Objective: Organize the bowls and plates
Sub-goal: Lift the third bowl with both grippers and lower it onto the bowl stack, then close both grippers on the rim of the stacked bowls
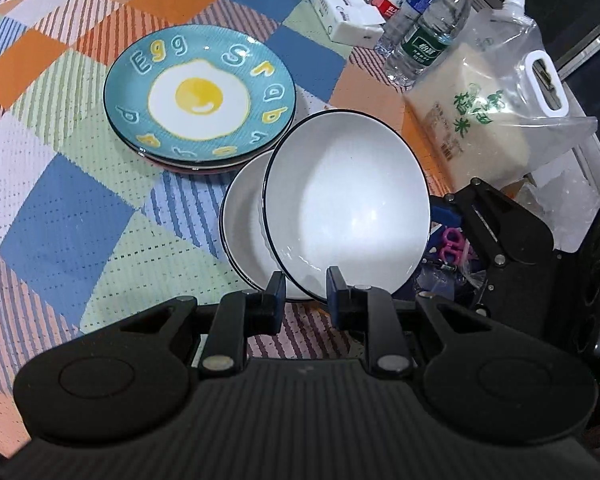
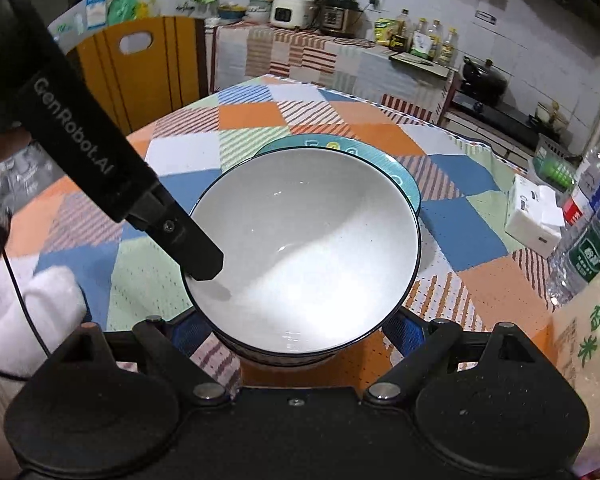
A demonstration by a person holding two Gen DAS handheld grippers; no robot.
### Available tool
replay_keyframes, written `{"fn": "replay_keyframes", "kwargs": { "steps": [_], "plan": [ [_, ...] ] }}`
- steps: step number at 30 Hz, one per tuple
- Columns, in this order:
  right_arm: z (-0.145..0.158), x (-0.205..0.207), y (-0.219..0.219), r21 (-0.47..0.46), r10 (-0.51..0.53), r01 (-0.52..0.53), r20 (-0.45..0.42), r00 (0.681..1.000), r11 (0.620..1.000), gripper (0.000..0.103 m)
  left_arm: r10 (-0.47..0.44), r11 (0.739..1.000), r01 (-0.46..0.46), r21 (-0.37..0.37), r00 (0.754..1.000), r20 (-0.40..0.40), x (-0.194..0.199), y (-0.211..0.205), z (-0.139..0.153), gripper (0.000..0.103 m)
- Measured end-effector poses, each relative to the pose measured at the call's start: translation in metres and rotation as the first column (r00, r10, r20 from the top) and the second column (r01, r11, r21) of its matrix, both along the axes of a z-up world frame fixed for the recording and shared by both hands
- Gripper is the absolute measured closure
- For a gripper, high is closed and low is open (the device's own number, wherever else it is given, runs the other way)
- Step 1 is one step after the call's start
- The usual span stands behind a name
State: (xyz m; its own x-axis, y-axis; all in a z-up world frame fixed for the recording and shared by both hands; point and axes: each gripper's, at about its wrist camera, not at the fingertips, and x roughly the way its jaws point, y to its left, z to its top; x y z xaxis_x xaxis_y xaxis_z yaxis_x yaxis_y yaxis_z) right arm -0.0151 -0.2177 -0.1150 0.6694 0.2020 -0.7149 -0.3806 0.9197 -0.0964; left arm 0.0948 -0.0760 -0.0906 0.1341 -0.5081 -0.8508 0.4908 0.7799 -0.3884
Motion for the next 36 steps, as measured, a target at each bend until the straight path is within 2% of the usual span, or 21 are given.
{"fn": "replay_keyframes", "kwargs": {
  "steps": [5, 10, 12, 15, 20, 23, 25, 28, 31, 36],
  "plan": [
    [-0.002, -0.003, 0.010, -0.073, 0.038, -0.037, 0.008, 0.999, 0.997, 0.009, 0.028, 0.999, -0.027, 0.017, 1.000, -0.007, -0.002, 0.002, -0.009, 0.083],
    [-0.010, 0.001, 0.015, -0.082, 0.036, -0.037, -0.018, 0.999, 0.996, 0.009, 0.049, 0.996, -0.050, 0.070, 0.999, 0.016, -0.005, 0.002, -0.015, 0.083],
    [-0.012, 0.001, 0.019, -0.092, 0.025, -0.026, -0.015, 1.000, 0.995, 0.008, 0.056, 0.996, -0.059, 0.060, 0.998, 0.040, -0.004, 0.003, -0.014, 0.082],
    [-0.015, 0.001, 0.020, -0.131, 0.020, -0.020, 0.004, 1.000, 0.991, 0.008, 0.053, 0.997, -0.055, 0.061, 0.998, 0.030, -0.002, 0.003, -0.012, 0.082],
    [-0.013, -0.002, 0.019, -0.135, 0.027, -0.025, 0.010, 1.000, 0.991, 0.009, 0.048, 0.997, -0.050, 0.060, 0.998, 0.031, -0.003, 0.003, -0.013, 0.082],
    [-0.010, -0.006, 0.017, -0.106, 0.021, -0.019, 0.021, 1.000, 0.994, 0.009, 0.039, 0.998, -0.041, 0.046, 0.999, 0.037, -0.005, 0.006, -0.010, 0.082],
    [-0.010, -0.005, 0.013, -0.068, 0.013, -0.013, 0.000, 1.000, 0.998, 0.009, 0.038, 0.999, -0.040, 0.032, 0.998, 0.046, -0.006, 0.011, -0.007, 0.082],
    [-0.010, -0.008, 0.010, -0.039, -0.020, 0.019, -0.013, 1.000, 0.999, 0.009, 0.035, 0.999, -0.038, 0.025, 0.995, 0.091, -0.010, 0.020, 0.000, 0.080],
    [-0.009, -0.016, 0.010, -0.036, -0.035, 0.035, 0.005, 0.999, 0.999, 0.009, 0.064, 0.997, -0.068, 0.027, 0.991, 0.114, -0.011, 0.030, 0.005, 0.079],
    [-0.007, -0.032, 0.000, 0.019, -0.048, 0.047, 0.035, 0.998, 0.999, 0.008, 0.120, 0.993, -0.118, -0.020, 0.984, 0.133, -0.009, 0.048, 0.015, 0.072]
  ]
}}
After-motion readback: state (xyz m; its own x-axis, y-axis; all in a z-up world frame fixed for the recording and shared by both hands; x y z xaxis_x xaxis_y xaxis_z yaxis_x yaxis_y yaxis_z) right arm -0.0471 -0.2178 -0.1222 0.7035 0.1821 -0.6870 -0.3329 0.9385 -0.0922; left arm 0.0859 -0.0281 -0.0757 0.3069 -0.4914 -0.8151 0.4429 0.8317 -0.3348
